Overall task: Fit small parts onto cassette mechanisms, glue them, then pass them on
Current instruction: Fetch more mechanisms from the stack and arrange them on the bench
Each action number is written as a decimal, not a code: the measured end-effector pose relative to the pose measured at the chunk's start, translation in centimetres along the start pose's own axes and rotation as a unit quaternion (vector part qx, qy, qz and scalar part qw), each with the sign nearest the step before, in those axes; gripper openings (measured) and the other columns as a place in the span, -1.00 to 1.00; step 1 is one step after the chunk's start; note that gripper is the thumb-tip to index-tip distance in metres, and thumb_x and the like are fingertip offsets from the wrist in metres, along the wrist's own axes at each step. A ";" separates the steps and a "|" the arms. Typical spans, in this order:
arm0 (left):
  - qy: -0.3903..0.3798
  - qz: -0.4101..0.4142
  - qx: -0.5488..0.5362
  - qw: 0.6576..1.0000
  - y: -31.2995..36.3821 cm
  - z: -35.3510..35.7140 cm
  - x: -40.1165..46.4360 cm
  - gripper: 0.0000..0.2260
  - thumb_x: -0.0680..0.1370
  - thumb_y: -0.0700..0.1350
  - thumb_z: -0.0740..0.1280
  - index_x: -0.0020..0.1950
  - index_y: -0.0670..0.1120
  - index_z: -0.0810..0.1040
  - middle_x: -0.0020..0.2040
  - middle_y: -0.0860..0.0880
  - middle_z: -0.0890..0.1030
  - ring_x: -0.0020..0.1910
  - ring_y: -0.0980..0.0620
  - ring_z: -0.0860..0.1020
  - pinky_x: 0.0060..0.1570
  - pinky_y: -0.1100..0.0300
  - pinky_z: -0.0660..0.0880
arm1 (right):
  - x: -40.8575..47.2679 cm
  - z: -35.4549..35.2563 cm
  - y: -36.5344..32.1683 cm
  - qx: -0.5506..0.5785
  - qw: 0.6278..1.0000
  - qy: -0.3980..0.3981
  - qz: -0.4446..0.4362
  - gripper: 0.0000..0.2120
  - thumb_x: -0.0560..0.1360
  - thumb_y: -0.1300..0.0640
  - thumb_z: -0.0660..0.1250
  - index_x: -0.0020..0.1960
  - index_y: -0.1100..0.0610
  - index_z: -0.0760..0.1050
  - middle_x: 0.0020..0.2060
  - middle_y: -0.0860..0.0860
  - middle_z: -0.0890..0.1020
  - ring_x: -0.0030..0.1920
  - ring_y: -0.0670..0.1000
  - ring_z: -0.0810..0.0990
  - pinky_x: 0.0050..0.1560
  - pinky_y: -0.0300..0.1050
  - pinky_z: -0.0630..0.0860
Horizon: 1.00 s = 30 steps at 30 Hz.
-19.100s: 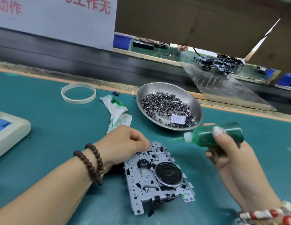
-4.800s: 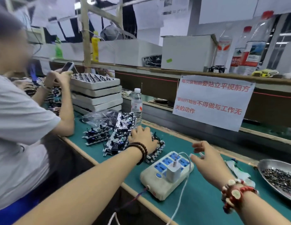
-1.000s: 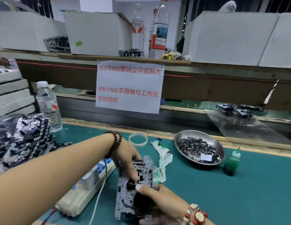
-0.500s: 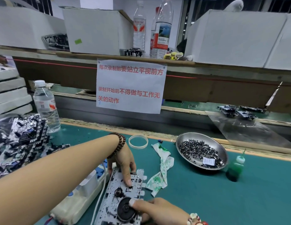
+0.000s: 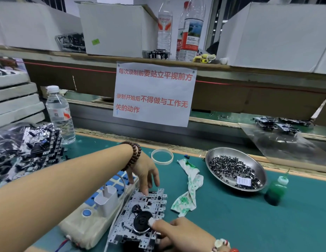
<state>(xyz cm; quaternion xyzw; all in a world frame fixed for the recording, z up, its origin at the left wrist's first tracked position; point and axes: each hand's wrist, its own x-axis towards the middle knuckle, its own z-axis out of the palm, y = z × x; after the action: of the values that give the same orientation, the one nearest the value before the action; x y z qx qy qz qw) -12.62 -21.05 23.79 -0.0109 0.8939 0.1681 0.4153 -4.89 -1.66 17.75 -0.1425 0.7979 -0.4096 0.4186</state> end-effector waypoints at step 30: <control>0.424 -0.363 -0.140 0.818 -24.3 6.2 -3.6 -0.07 0.42 0.32 0.28 0.49 0.11 -0.32 0.52 -0.17 -0.18 0.46 -0.32 -0.02 0.40 -0.17 0.13 | 10.0 3.7 -13.9 -0.130 0.941 0.175 -0.260 -0.87 0.42 0.23 0.25 -0.25 0.04 0.44 -0.32 -0.08 0.56 -0.27 -0.05 0.50 -0.21 -0.13 0.48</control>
<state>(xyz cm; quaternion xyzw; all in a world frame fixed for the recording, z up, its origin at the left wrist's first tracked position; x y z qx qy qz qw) -1.75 -42.48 15.69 -0.4630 0.8797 0.1067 0.0196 -9.70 -18.03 21.87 -0.3241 0.8400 -0.4155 0.1290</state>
